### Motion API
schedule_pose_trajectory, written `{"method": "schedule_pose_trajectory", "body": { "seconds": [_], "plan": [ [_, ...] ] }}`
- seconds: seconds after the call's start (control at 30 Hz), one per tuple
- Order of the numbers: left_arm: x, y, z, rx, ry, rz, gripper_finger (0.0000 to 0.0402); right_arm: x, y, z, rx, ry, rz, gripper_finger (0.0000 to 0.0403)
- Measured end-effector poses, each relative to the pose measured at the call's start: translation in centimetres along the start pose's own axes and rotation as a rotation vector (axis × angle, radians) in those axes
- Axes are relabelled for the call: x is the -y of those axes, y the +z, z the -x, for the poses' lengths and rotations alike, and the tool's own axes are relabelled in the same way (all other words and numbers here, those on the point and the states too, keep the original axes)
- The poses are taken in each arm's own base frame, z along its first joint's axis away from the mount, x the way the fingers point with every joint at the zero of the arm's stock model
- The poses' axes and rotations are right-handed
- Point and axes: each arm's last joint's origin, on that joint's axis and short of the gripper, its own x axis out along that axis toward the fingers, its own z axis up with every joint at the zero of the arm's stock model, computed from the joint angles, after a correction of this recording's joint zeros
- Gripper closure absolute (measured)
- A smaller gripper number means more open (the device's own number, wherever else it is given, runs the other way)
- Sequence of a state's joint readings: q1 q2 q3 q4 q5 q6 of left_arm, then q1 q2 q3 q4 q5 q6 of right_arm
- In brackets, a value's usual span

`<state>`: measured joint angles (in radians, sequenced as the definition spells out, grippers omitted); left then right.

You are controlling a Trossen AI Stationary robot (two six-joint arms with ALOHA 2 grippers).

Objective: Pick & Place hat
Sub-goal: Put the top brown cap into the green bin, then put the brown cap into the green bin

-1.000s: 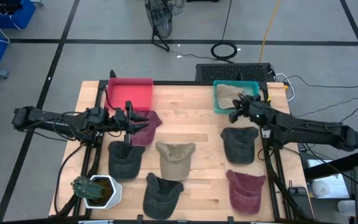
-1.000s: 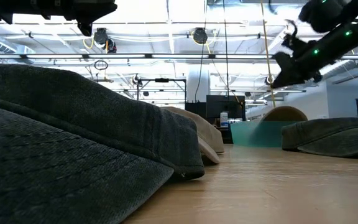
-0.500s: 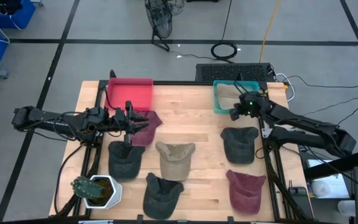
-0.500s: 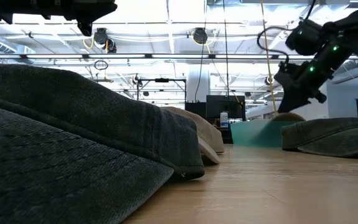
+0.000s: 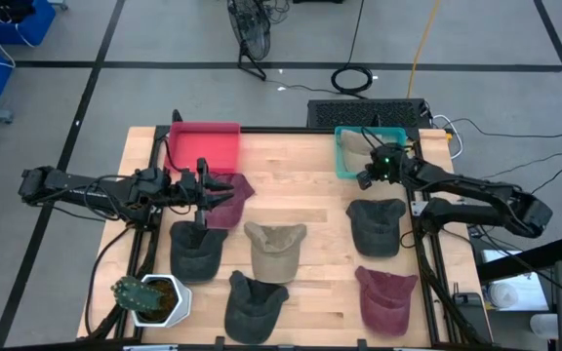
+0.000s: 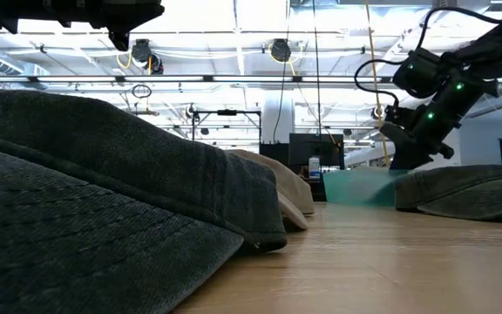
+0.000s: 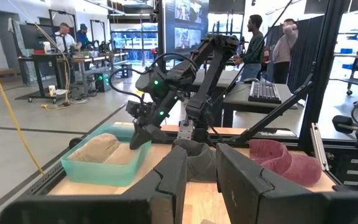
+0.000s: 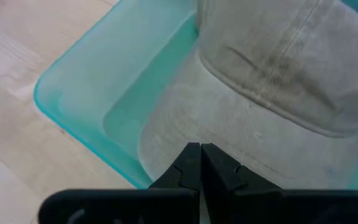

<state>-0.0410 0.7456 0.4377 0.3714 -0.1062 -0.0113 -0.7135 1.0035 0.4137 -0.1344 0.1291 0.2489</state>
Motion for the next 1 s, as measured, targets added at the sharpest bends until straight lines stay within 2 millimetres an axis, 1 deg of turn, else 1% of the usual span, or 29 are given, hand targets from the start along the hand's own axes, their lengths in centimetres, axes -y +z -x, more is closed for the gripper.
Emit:
{"method": "schedule_pose_trajectory", "body": {
  "seconds": [0.2,0.33,0.43,0.53,0.73,0.83,1.0],
  "plan": [
    [0.0,0.0,0.0,0.0,0.0,0.001,0.0311,0.0,-0.2,-0.6,-0.03,-0.009,0.012,0.0402],
    [0.0,0.0,0.0,-0.001,0.0,0.001,0.0311,-0.1,0.1,-0.4,0.005,-0.002,0.042,0.0401],
    [0.0,0.0,0.0,-0.001,0.0,0.001,0.0311,-0.1,0.4,0.3,0.057,0.014,0.045,0.0399],
    [0.0,0.0,0.0,-0.001,0.0,-0.001,0.0311,-0.1,1.2,1.4,0.144,0.033,0.034,0.0399],
    [0.0,0.0,0.0,-0.001,0.0,-0.003,0.0311,-0.1,1.6,3.1,0.228,0.06,0.01,0.0399],
    [0.0,0.0,0.0,-0.002,0.0,-0.003,0.0311,-0.5,1.6,3.6,0.237,0.141,-0.01,0.0399],
    [0.0,0.0,0.0,-0.002,0.0,-0.003,0.0311,-2.4,1.0,3.9,0.185,0.349,0.042,0.0399]
  ]
}}
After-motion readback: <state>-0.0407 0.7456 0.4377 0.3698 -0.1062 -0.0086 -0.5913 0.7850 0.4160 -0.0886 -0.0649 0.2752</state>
